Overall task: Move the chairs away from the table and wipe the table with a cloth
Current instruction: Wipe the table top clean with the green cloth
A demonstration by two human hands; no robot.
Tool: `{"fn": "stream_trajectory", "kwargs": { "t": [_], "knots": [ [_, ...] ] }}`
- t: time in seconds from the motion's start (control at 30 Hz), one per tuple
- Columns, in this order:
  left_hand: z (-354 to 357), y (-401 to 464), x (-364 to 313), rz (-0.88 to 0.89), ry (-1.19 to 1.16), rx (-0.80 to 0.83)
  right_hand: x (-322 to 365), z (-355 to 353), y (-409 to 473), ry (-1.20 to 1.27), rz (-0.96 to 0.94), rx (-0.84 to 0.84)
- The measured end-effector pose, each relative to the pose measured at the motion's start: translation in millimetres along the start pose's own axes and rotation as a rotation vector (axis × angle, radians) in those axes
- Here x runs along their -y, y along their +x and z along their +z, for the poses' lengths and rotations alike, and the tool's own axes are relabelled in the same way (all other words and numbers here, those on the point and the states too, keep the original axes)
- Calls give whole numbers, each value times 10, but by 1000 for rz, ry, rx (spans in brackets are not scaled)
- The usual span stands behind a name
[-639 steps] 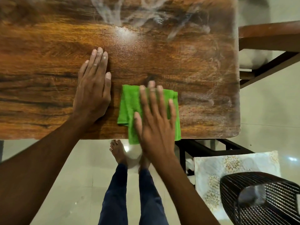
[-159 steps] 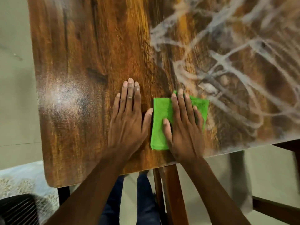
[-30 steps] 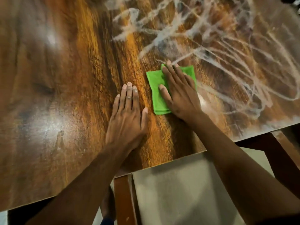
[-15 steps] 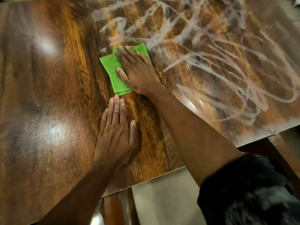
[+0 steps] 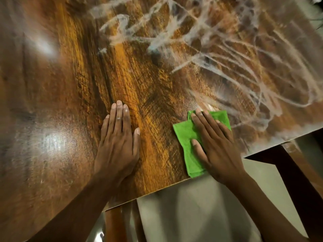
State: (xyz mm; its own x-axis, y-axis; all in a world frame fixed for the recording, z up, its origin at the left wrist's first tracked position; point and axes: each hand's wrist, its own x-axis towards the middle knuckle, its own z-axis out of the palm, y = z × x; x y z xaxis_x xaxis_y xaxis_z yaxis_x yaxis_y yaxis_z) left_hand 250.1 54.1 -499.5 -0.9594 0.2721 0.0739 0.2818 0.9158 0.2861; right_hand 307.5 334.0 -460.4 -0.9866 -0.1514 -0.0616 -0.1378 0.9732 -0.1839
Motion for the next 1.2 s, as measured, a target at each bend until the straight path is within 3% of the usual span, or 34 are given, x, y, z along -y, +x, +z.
{"fn": "stream_trajectory", "kwargs": {
  "t": [0.27, 0.4, 0.53, 0.7, 0.83, 1.03, 1.2],
  "knots": [
    [10, 22, 2, -10, 13, -6, 698, 217, 1860, -13, -122, -97],
    [24, 28, 43, -9, 37, -1, 1258, 243, 2783, -13, -226, -57],
    [-1, 6, 33, -15, 19, 13, 1217, 178, 3145, -3, -274, -16],
    [-4, 8, 14, -13, -12, -1, 583, 80, 2689, 41, -174, -44],
    [-11, 4, 12, 2, -11, -7, 80, 18, 1722, 27, -101, -89],
    [-12, 9, 2, -1, -4, 9, -163, -21, 292, 30, -25, -10],
    [16, 27, 7, -7, 2, 5, -118, 32, 294, 35, 9, -5]
  ]
}}
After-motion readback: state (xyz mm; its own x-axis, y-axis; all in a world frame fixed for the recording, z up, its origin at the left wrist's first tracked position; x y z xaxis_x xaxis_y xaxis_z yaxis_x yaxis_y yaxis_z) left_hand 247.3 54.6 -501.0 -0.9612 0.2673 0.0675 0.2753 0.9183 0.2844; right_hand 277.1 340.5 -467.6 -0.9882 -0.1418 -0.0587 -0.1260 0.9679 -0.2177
